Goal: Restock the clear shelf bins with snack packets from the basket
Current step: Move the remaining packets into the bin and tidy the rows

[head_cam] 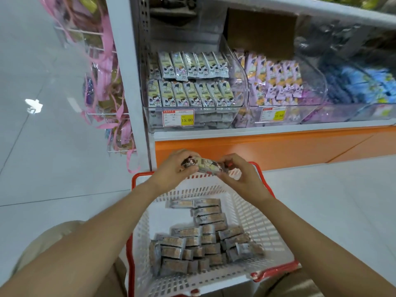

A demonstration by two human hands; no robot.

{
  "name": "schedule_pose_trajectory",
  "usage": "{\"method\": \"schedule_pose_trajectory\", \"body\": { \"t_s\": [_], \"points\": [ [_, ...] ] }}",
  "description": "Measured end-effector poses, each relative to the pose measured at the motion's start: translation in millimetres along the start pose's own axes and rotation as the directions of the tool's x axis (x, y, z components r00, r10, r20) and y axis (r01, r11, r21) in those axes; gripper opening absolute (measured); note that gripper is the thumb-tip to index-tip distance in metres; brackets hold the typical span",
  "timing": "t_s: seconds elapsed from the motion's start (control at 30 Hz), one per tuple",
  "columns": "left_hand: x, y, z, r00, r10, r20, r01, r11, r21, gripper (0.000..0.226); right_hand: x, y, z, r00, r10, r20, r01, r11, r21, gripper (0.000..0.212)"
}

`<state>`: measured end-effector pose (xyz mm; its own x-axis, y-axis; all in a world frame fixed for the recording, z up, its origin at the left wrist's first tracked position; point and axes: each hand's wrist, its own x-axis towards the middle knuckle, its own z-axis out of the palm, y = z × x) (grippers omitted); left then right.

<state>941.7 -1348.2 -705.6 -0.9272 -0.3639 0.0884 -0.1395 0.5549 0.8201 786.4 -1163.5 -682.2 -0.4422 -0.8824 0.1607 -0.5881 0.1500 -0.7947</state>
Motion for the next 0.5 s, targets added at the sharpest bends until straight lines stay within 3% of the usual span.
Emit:
{"method": "schedule_pose_trajectory", "body": {
  "t_s": [0.1,0.2,0.33,0.43,0.5],
  "points": [
    [3.2,19.6,-9.7,0.99,0.019,-0.14,-0.015,0.999,0.03,0.026,9.2,-11.8,-4.8,0.994,-0.022,-0.11,0.02,1.0,-0.02,0.033],
    [4.1,37.8,-13.5,0.982,-0.039,-0.184,0.027,0.997,-0.07,0.023,21.1,-22.6,-3.5,0.956,0.104,-0.275,-0.084,0.993,0.084,0.036],
    [5.9,54.1,-12.6,0.975,-0.21,-0.073,0.172,0.92,-0.351,0.025,29.7,-29.2,-1.1,0.94,0.275,-0.202,-0.165,0.884,0.436,0.02],
    [5.1,63.6,-12.4,0.954,-0.296,0.044,0.282,0.841,-0.463,0.029,29.0,-28.2,-0.2,0.942,0.287,-0.171,-0.159,0.835,0.527,0.02],
    [4.4,68.0,-11.9,0.932,-0.342,0.117,0.343,0.736,-0.584,0.035,28.2,-29.0,-1.6,0.944,0.291,-0.154,-0.158,0.811,0.564,0.022]
  ]
}}
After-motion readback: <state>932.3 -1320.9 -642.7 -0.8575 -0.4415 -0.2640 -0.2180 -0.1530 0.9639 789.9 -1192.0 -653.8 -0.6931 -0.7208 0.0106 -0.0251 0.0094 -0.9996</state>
